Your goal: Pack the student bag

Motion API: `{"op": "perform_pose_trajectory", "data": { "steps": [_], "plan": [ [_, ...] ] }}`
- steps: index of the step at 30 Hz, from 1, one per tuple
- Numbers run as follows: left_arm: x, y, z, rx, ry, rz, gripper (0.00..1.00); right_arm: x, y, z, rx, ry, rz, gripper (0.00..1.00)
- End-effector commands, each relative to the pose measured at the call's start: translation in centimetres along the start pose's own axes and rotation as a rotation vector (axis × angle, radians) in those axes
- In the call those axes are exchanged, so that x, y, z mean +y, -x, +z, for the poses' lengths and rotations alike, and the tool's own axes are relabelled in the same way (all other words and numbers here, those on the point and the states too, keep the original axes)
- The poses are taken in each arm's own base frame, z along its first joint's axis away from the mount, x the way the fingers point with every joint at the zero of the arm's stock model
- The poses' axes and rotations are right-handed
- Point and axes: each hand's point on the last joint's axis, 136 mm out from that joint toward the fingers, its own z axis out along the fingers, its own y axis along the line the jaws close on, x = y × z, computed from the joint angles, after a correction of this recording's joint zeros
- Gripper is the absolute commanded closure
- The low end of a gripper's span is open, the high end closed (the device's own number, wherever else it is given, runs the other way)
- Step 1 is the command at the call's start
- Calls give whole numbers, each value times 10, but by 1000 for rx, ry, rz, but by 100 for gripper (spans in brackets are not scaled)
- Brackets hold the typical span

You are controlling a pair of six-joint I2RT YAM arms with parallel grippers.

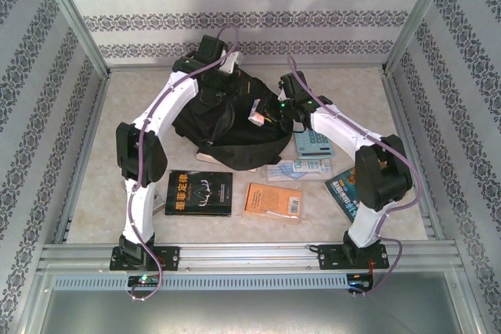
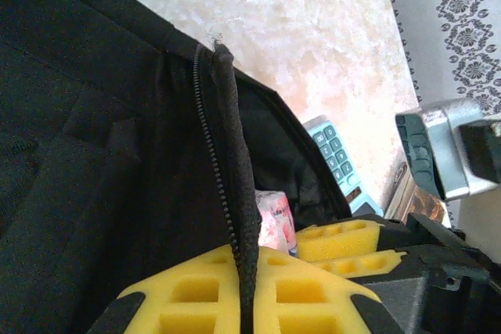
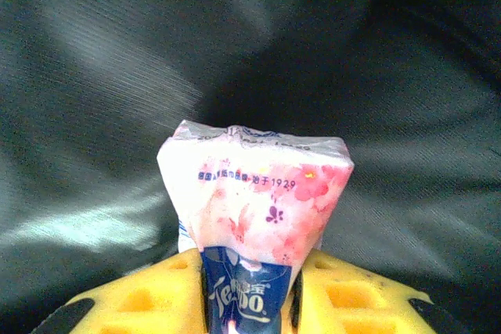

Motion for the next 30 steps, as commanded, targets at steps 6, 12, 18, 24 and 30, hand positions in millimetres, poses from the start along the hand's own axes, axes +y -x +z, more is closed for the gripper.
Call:
{"op": "perform_pose_trajectory", "data": {
  "steps": [6,12,18,24,30],
  "plan": [
    [-51,63,-97,-316,-59,80,100,8,6,-9,-48,0,5,68],
    [-56,77,-108,-355,-58,99,100,61,31,30,-44,146,64,56],
    [-48,86,-113,-366,-53,80,100,112,42,40,-89,249,-12,14],
    [-31,94,-121,-390,-34,50,100,102,45,19,-109,258,-75,11],
    [1,96,-112,-383,2,-35,100,104,28,-42,-166,194,-337,15]
  ]
}}
